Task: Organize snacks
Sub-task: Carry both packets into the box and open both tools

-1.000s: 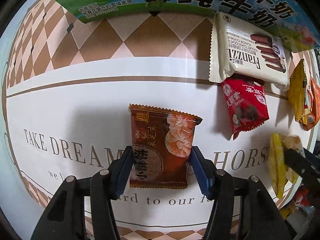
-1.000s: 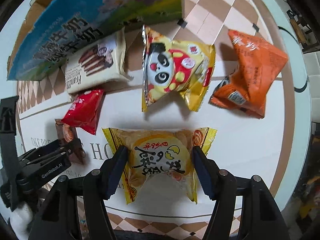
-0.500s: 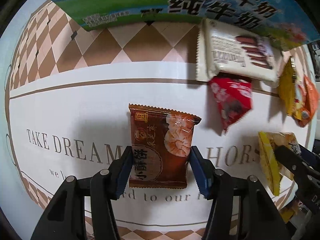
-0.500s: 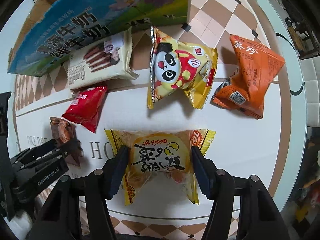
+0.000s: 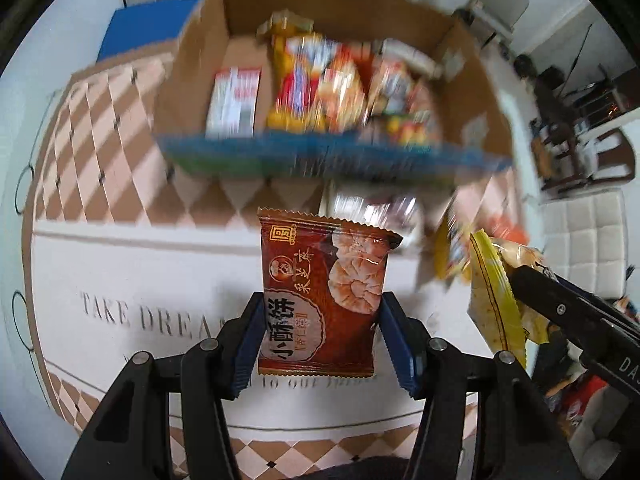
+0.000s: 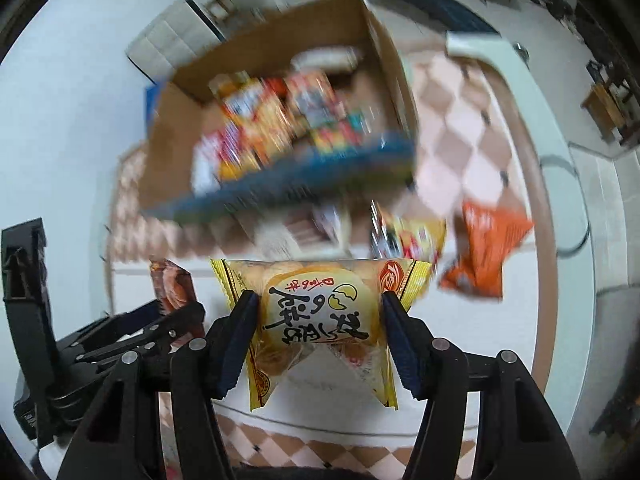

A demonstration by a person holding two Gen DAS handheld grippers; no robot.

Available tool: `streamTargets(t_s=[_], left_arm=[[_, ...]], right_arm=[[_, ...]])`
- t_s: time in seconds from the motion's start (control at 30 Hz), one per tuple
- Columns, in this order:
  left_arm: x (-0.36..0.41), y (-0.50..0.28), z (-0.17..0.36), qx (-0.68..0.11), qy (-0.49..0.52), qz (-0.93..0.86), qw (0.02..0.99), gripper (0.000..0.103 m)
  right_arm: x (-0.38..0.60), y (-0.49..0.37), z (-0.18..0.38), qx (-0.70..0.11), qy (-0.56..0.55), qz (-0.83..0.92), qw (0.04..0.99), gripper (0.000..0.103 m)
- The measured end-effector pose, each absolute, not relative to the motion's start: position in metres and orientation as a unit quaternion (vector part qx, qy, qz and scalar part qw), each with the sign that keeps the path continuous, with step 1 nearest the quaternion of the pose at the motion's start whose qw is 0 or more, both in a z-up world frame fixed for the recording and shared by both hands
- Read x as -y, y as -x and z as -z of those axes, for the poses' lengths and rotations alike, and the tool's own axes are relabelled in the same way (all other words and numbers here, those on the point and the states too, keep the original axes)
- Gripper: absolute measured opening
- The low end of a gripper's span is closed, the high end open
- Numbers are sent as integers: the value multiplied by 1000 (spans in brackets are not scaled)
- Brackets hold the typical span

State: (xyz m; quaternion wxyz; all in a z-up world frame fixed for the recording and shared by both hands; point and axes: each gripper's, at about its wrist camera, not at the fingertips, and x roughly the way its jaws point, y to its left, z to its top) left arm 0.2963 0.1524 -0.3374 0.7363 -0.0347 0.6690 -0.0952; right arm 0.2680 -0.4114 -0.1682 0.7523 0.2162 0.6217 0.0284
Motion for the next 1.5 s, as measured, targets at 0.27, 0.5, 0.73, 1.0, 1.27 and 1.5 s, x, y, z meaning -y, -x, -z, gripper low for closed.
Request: streamTargets(t_s=[0.27, 0.5, 0.73, 1.0, 1.27, 1.5], left_arm=[[-163, -386, 302, -652, 56, 104, 749, 54], [-173, -461, 357, -709, 92, 97, 692, 54], [-172, -490, 400, -753, 98, 104, 642, 54], [-176, -493, 428, -777, 79, 84, 619, 86], [-175, -481, 409, -760, 70, 95, 639, 88], [-175, -447, 372, -711, 31, 69, 699, 88]], right_arm=[[421, -356, 119, -581, -204, -40, 787, 65], [411, -421, 169, -601, -207, -35, 771, 65], [396, -448, 216, -626, -220, -50, 747, 67], [396, -456, 250, -670, -219, -38, 708, 93], [401, -451, 239, -671, -181, -14, 718, 93], [402, -434, 215, -656, -125, 14, 744, 95]])
